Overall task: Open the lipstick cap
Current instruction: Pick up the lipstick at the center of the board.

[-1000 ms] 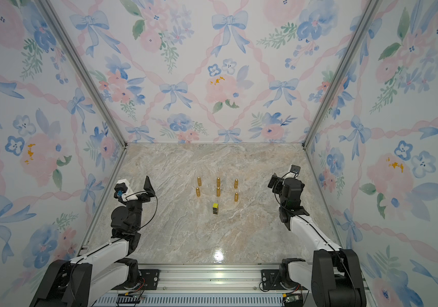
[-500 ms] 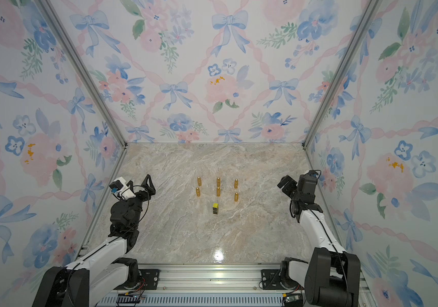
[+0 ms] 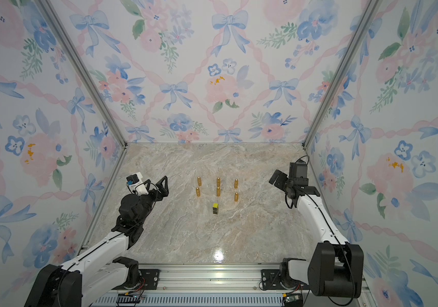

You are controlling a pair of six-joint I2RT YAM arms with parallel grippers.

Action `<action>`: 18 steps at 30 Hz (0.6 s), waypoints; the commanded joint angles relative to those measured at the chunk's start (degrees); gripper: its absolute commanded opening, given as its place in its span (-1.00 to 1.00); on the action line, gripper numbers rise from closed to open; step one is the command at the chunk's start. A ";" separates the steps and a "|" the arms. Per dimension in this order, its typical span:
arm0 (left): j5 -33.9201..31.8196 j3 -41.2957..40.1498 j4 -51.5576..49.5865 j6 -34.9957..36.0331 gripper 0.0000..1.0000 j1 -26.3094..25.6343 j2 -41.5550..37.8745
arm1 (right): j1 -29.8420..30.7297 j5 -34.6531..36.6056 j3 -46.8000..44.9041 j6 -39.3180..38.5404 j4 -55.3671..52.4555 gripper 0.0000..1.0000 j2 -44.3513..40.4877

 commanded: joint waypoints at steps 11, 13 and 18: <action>-0.26 3.53 -8.98 3.82 0.96 -6.62 0.35 | 23.05 3.85 18.09 1.85 -13.56 0.98 13.24; -0.20 3.99 -9.32 3.86 0.96 -7.87 0.73 | 25.61 4.97 20.52 2.66 -13.91 0.98 15.49; -1.41 5.61 -9.87 4.54 0.96 -11.78 2.58 | 27.82 5.87 26.01 4.07 -15.42 0.92 22.15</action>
